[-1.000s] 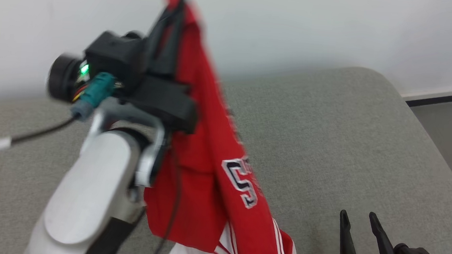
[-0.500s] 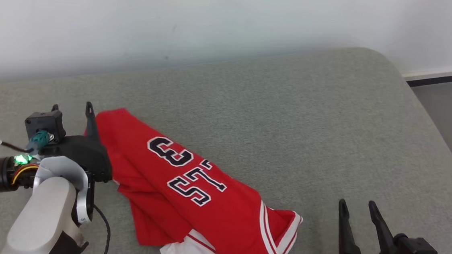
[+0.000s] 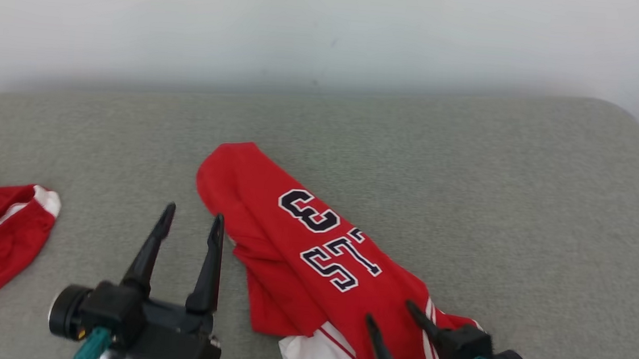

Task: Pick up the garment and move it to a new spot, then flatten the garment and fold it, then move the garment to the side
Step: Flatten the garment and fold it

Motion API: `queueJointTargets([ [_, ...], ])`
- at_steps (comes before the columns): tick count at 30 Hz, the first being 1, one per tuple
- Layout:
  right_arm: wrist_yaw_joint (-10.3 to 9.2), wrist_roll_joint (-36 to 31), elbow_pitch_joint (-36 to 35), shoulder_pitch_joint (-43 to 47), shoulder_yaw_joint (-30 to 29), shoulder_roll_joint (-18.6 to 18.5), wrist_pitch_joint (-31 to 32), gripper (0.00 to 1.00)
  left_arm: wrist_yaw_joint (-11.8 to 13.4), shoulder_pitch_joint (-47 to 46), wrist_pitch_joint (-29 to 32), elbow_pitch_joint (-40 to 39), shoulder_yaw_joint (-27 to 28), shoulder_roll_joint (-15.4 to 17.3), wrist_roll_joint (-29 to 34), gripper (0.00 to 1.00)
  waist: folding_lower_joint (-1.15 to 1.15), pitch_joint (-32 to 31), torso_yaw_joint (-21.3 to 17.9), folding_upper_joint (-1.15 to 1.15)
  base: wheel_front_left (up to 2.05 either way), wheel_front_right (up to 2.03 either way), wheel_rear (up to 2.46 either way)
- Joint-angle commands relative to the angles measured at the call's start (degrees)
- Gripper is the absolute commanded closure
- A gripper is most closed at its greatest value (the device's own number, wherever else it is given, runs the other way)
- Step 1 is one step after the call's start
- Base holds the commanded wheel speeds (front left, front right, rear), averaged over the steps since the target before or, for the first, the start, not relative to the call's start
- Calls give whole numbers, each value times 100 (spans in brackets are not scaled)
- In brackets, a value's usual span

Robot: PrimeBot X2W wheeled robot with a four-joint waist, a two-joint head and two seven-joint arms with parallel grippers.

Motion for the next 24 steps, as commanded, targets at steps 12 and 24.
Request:
queueJointTargets([
  [12, 19, -825, -268, 564, -238, -5, 851, 0, -334, 1174, -20, -784, 170, -451, 216, 0, 0, -187, 1077, 0, 0, 0, 0],
  [24, 19, -1111, -317, 729, -745, -7, 1274, 100, -429, 1207, -20, -674, 264, -552, 195, 0, 0, -182, 1162, 0, 0, 0, 0],
])
